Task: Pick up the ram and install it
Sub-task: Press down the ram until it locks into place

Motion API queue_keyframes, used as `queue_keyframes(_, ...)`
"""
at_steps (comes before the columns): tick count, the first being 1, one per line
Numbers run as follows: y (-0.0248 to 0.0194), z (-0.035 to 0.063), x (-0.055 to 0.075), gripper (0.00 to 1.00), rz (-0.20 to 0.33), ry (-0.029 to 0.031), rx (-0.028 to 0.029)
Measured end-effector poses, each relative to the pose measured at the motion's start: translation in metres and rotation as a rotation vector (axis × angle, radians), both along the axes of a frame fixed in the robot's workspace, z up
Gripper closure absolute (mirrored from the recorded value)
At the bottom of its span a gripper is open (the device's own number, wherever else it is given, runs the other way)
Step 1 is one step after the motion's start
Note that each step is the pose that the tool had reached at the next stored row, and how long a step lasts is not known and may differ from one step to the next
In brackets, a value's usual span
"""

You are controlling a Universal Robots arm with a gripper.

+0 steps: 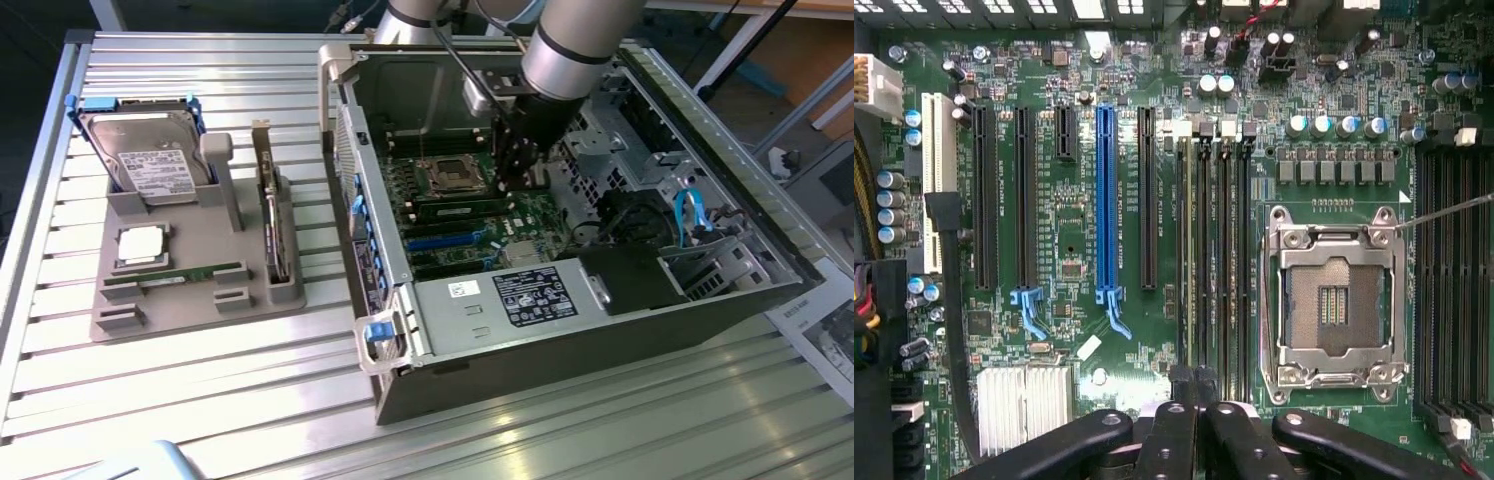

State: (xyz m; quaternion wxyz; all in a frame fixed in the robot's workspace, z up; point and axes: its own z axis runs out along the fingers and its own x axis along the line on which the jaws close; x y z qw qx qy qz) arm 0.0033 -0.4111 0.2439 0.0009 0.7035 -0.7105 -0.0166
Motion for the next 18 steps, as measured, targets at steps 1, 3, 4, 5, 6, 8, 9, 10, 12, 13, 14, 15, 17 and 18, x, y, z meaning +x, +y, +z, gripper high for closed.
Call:
queue_keyframes(1, 0.0, 0.0, -0.003, 0.9, 0.0, -0.0007, 0.0)
queue_keyframes(3, 0.0, 0.0, -0.007, 0.9, 0.0, -0.0022, 0.0)
queue_keyframes(4, 0.0, 0.0, -0.01, 0.9, 0.0, -0.0032, 0.0)
queue_keyframes(5, 0.0001, 0.0, -0.015, 0.9, 0.0, -0.0053, 0.0)
queue_keyframes(6, 0.0, 0.0, -0.018, 0.9, 0.0, -0.0069, -0.0001)
queue_keyframes(8, 0.0001, 0.0, -0.025, 0.9, 0.0, -0.0112, 0.0)
queue_keyframes(9, 0.0001, 0.0, -0.029, 0.9, 0.0, -0.0135, -0.0001)
queue_keyframes(10, 0.0001, 0.0, -0.032, 0.9, 0.0, -0.0159, -0.0001)
queue_keyframes(12, 0.0001, 0.0, -0.04, 0.9, 0.0, -0.0209, -0.0001)
queue_keyframes(13, 0.0001, 0.0, -0.043, 0.9, 0.0, -0.0228, -0.0001)
queue_keyframes(14, 0.0001, 0.0, -0.045, 0.9, 0.0, -0.0239, -0.0001)
queue_keyframes(15, 0.0001, 0.0, -0.046, 0.9, 0.0, -0.0246, -0.0002)
queue_keyframes(17, 0.0001, 0.0, -0.049, 0.9, 0.0, -0.026, -0.0002)
queue_keyframes(18, 0.0001, 0.0, -0.05, 0.9, 0.0, -0.0263, -0.0001)
